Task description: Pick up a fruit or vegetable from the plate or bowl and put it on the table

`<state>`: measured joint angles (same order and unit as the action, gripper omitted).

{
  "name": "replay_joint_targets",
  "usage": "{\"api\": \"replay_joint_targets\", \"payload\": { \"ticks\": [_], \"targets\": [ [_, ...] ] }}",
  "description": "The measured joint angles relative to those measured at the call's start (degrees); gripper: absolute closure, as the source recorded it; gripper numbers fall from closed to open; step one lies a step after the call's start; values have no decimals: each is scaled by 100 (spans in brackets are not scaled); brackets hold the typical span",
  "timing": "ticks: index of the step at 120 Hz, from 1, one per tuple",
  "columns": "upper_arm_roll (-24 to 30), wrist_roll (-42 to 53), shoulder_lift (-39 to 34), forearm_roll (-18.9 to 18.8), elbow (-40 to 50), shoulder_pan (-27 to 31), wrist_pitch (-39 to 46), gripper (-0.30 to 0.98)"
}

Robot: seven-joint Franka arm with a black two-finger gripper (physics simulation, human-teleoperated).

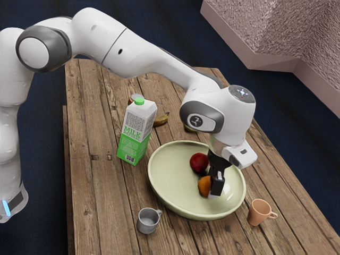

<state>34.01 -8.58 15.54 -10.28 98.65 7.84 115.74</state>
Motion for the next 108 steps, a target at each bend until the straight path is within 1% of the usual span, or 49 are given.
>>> {"api": "replay_joint_targets", "payload": {
  "ticks": [30, 61, 108],
  "targets": [
    [0, -3, 65, 7, -1, -2, 6, 3],
    [0, -13, 89, 7, -1, -9, 8, 11],
    [0, -13, 149, -11, -176, -61, -64, 17]
  ]
}}
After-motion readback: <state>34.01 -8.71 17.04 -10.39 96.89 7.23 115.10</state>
